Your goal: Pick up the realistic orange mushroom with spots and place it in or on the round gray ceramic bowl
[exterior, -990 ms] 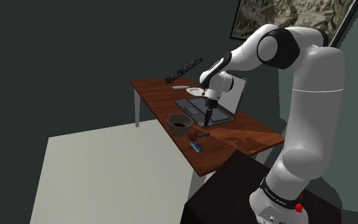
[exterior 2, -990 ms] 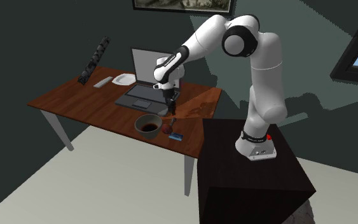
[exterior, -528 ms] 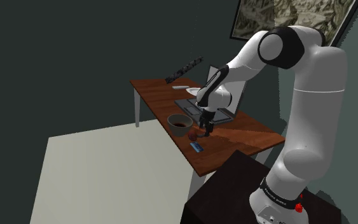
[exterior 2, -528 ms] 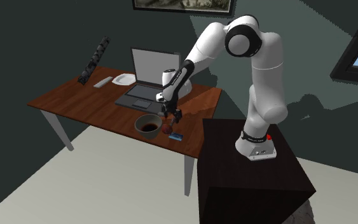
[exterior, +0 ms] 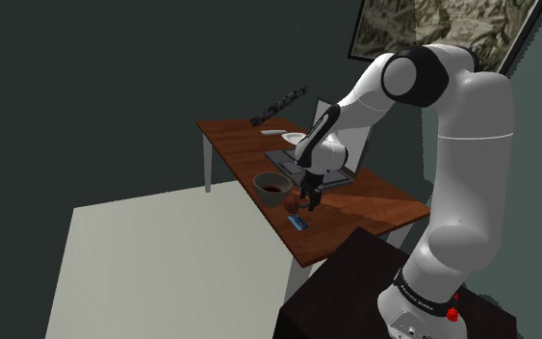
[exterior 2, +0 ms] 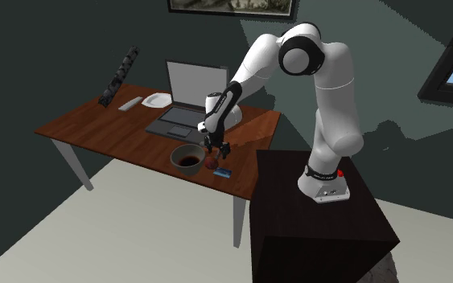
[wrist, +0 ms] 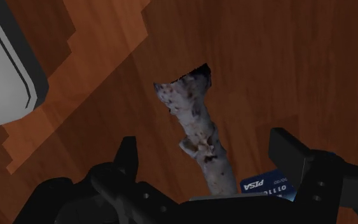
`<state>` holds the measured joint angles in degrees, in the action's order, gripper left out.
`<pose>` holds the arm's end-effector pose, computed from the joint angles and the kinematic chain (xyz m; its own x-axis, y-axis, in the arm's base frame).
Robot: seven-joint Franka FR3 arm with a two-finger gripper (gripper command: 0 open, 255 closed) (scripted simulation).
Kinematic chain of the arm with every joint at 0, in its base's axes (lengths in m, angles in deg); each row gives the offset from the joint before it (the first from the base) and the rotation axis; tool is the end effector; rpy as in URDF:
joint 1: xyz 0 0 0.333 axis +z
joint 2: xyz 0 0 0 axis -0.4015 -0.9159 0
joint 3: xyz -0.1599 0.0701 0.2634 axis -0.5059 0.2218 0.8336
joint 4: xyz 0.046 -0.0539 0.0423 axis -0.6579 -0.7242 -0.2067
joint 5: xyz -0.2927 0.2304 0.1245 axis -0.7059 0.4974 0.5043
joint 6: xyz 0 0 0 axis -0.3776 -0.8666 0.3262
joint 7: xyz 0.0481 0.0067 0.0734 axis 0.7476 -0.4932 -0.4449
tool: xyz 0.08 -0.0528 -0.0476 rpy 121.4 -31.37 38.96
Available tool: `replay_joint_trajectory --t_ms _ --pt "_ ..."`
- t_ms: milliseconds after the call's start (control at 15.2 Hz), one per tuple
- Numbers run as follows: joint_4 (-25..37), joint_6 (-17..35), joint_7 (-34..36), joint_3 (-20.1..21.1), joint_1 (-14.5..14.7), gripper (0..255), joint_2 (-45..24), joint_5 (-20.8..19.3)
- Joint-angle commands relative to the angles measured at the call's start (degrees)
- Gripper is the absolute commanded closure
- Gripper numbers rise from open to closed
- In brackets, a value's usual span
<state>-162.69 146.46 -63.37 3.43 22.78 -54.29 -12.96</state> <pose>0.4652 -0.1825 0.1769 0.5389 0.8397 0.0680 0.8423 -0.5357 -0.0602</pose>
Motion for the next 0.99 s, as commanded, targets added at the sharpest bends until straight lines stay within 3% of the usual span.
replay_joint_trajectory --t_ms 0,132,198,924 --pt "0.02 0.03 -0.04 0.02 -0.02 0 -0.04 0.04" --pt "0.01 0.02 -0.03 0.02 -0.02 0 -0.03 0.03" --pt "0.01 0.02 -0.03 0.02 -0.02 255 -0.03 0.03" --pt "-0.28 -1.13 0.98 -0.84 0.59 255 1.53 -1.27"
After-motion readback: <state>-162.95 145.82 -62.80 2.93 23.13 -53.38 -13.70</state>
